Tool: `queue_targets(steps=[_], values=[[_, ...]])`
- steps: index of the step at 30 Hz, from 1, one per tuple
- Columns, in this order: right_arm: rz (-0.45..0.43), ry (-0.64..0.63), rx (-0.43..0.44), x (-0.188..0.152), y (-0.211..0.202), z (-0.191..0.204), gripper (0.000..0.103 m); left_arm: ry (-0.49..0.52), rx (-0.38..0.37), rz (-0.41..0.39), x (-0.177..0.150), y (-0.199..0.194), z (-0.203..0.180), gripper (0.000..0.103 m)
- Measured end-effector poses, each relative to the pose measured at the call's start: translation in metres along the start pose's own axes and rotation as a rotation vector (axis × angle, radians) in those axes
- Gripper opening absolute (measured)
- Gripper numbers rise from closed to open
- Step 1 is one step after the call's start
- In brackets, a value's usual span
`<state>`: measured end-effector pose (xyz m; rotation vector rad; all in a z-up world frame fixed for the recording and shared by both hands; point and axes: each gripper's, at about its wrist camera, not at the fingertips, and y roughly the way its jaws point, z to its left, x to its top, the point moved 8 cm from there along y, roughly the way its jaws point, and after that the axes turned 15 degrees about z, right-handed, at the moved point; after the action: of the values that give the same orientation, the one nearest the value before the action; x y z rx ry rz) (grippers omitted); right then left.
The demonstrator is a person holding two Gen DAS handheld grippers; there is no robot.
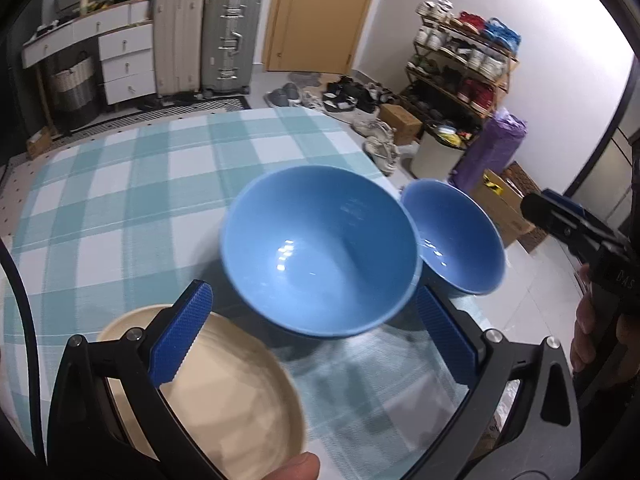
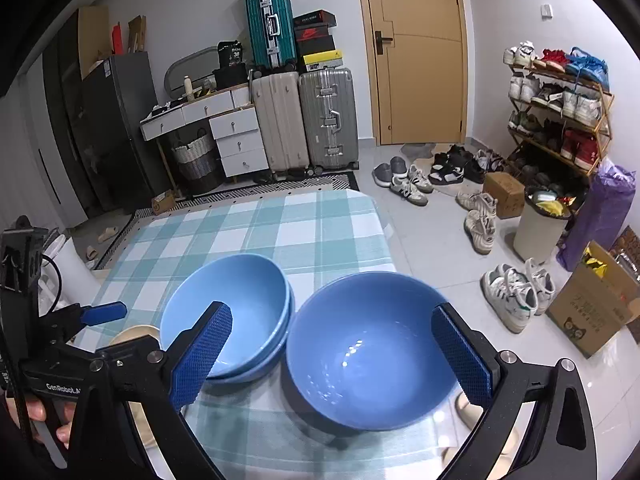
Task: Organize plates and bowls
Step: 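Withdraw both tools and move them toward the remaining blue bowl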
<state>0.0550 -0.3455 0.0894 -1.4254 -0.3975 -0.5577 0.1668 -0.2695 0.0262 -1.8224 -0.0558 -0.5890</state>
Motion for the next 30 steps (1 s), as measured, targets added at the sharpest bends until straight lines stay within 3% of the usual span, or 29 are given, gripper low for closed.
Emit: queue_targets(steps=[15, 21, 30], values=[[0.017, 0.073, 0.007, -0.020, -0.011, -0.049, 0.102, 0.084, -0.073, 0.047, -0.021, 0.024, -0.066, 0.101], [0.024, 0.085, 0.006, -0.022, -0.008, -0.058, 0.102, 0.125, -0.091, 0.067, -0.026, 0.028, -0.091, 0.095], [0.039, 0.110, -0.018, -0.029, 0.002, -0.082, 0.102, 0.099, -0.184, 0.116, -0.020, 0.042, -0.116, 0.094]])
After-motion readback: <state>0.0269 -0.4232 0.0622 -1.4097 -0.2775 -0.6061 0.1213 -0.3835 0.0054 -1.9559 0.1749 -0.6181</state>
